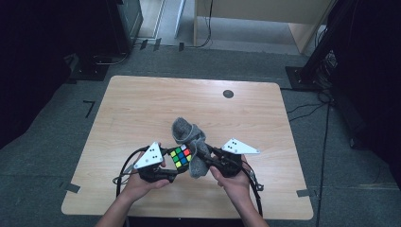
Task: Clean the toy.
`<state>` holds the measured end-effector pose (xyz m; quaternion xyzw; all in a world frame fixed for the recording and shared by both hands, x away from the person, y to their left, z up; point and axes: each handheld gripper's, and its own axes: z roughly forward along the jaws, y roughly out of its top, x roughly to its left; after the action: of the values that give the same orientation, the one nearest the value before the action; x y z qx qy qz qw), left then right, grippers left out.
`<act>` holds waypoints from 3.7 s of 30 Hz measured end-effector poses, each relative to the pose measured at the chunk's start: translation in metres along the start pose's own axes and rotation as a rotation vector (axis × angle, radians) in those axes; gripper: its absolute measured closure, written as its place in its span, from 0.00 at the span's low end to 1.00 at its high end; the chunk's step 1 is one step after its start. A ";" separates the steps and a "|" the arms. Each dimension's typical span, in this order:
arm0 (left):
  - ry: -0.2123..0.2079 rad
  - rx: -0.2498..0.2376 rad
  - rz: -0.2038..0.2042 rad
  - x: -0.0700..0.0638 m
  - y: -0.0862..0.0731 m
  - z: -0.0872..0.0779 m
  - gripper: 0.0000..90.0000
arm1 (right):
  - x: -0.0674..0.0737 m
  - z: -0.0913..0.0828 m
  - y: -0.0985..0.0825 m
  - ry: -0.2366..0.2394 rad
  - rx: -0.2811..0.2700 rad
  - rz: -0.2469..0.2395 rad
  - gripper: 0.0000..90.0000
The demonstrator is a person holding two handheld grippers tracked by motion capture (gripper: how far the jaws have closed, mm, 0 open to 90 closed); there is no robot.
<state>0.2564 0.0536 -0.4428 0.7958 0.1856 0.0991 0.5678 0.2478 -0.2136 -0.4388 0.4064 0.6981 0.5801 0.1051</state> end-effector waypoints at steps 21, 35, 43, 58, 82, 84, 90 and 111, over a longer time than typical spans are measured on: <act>0.197 0.266 0.190 -0.018 -0.007 0.027 0.38 | 0.045 0.013 -0.007 -0.079 0.051 -0.396 0.74; 0.165 0.243 0.163 -0.014 -0.006 0.024 0.38 | 0.042 0.012 -0.006 -0.176 0.045 -0.463 0.73; 0.056 0.049 0.037 -0.002 0.001 0.003 0.38 | 0.010 0.000 0.000 -0.045 -0.011 -0.214 0.73; 0.013 0.042 0.064 -0.005 -0.002 0.004 0.38 | 0.008 -0.002 0.001 0.018 -0.051 -0.145 0.73; -0.020 0.015 0.025 0.000 -0.003 0.001 0.38 | 0.014 -0.004 0.001 0.014 -0.084 -0.140 0.73; -0.013 0.018 0.031 -0.002 -0.002 0.002 0.38 | 0.014 -0.005 0.002 0.021 -0.089 -0.138 0.73; -0.022 -0.033 0.020 -0.002 0.002 -0.004 0.38 | 0.004 0.002 -0.007 -0.003 -0.049 -0.122 0.74; -0.031 0.004 0.015 0.000 -0.004 0.003 0.38 | 0.012 -0.004 0.003 0.011 -0.057 -0.145 0.74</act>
<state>0.2564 0.0519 -0.4472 0.7996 0.1712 0.0906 0.5685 0.2388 -0.2082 -0.4311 0.3486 0.7095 0.5927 0.1546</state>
